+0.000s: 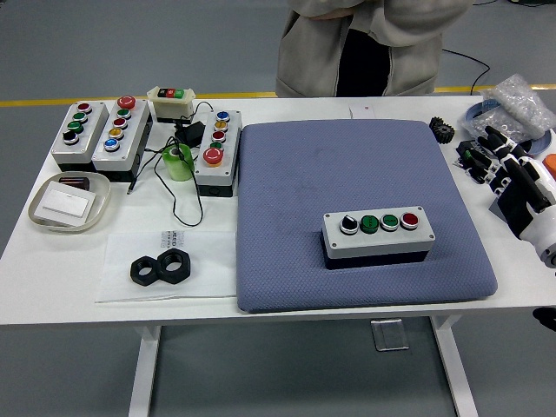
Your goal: Pick up the button,place it on the desk,press the button,press the button
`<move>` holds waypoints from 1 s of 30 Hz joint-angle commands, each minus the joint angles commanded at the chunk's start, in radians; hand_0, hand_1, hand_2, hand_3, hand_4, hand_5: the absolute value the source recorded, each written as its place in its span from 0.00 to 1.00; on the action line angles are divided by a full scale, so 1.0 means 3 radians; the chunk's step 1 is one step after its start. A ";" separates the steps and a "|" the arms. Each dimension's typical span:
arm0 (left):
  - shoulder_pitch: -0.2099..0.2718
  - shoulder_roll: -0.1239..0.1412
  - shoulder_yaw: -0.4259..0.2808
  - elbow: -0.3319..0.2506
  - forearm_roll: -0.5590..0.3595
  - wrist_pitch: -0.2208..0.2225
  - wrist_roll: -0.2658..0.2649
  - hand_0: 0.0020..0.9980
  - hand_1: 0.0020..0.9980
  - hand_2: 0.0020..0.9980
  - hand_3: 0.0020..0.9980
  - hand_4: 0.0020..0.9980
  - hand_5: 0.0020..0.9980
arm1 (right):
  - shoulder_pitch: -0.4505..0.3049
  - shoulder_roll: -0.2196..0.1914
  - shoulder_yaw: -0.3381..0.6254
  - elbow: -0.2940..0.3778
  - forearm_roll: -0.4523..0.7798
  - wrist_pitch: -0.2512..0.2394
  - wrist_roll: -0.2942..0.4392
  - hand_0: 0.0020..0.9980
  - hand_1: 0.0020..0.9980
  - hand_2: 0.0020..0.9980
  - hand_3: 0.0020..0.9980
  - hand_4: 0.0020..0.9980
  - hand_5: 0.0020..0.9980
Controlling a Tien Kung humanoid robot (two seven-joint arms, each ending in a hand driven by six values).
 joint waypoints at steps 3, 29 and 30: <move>0.0000 0.0003 0.0005 -0.0001 -0.0002 -0.0002 -0.0004 0.74 0.83 0.88 0.83 0.64 1.00 | 0.0005 0.0001 0.0010 -0.0001 -0.0014 0.0003 -0.0014 0.97 0.88 0.92 0.89 0.66 0.60; -0.0039 0.0008 0.0111 -0.0009 -0.0162 -0.0012 -0.0061 0.73 0.83 0.88 0.83 0.64 1.00 | 0.0076 0.0013 -0.0053 -0.0002 -0.0088 -0.0038 -0.0033 0.97 0.88 0.92 0.89 0.64 0.61; -0.0036 0.0009 0.0107 -0.0009 -0.0154 -0.0011 -0.0059 0.73 0.83 0.88 0.83 0.64 1.00 | 0.0077 0.0011 -0.0053 -0.0002 -0.0088 -0.0042 -0.0032 0.97 0.88 0.92 0.89 0.64 0.61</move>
